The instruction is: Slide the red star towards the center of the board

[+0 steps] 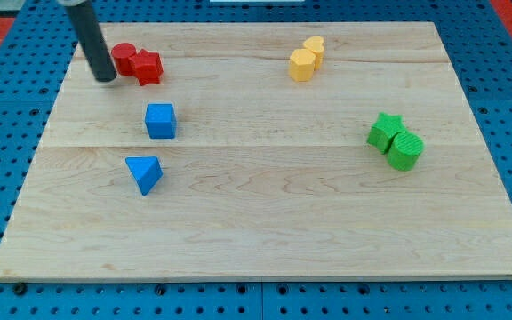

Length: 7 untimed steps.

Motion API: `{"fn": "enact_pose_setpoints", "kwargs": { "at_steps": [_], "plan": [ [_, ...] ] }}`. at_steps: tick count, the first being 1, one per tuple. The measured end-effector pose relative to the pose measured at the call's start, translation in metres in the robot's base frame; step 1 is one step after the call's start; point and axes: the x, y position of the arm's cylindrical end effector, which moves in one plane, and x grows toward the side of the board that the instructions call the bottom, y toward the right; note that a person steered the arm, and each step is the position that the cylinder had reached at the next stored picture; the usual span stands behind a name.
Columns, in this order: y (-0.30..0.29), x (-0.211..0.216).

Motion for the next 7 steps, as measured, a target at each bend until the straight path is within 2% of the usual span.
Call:
{"fn": "enact_pose_setpoints", "kwargs": {
  "at_steps": [1, 2, 4, 5, 6, 7],
  "plan": [
    [0.074, -0.010],
    [0.104, -0.009],
    [0.140, 0.040],
    [0.134, 0.013],
    [0.156, 0.013],
    [0.173, 0.037]
  ]
}}
